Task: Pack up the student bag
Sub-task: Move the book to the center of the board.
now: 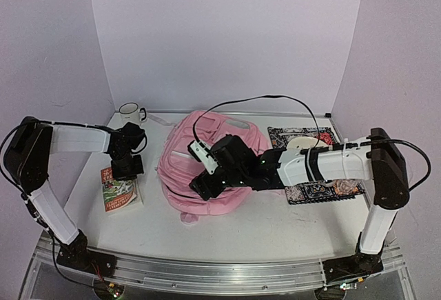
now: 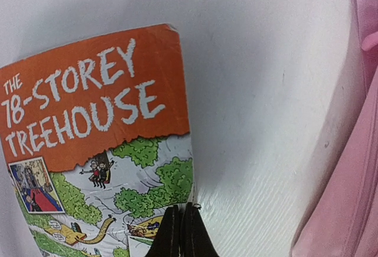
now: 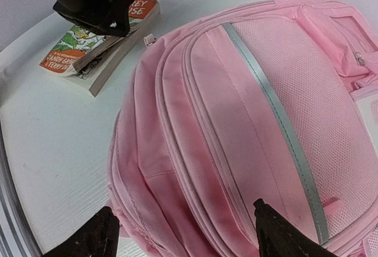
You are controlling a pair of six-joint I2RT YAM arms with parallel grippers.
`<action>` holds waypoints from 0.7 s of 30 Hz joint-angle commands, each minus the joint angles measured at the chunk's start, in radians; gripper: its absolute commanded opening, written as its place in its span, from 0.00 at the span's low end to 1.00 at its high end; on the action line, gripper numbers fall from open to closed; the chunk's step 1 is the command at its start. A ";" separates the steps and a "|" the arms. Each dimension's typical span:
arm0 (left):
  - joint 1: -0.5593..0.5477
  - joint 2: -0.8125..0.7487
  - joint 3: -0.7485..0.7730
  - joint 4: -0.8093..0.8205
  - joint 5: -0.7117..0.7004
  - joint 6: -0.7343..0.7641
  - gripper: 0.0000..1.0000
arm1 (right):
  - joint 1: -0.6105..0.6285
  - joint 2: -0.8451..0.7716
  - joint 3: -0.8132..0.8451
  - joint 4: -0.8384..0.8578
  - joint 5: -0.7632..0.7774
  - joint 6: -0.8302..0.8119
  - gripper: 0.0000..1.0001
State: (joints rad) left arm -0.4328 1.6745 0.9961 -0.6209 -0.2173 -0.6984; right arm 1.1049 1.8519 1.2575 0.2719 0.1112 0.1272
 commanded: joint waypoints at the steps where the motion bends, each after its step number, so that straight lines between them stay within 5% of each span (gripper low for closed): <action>1: 0.004 -0.129 -0.062 -0.062 0.122 -0.009 0.00 | -0.004 -0.047 0.016 0.036 -0.076 0.037 0.79; 14: 0.003 -0.433 -0.122 0.021 0.297 -0.144 0.00 | 0.010 0.065 0.114 0.185 -0.402 0.354 0.80; 21: -0.014 -0.479 -0.216 0.159 0.373 -0.234 0.00 | 0.037 0.149 0.176 0.213 -0.418 0.443 0.83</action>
State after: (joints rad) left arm -0.4333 1.2314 0.8114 -0.5607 0.0846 -0.8554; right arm 1.1200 1.9606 1.3830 0.4478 -0.2637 0.4951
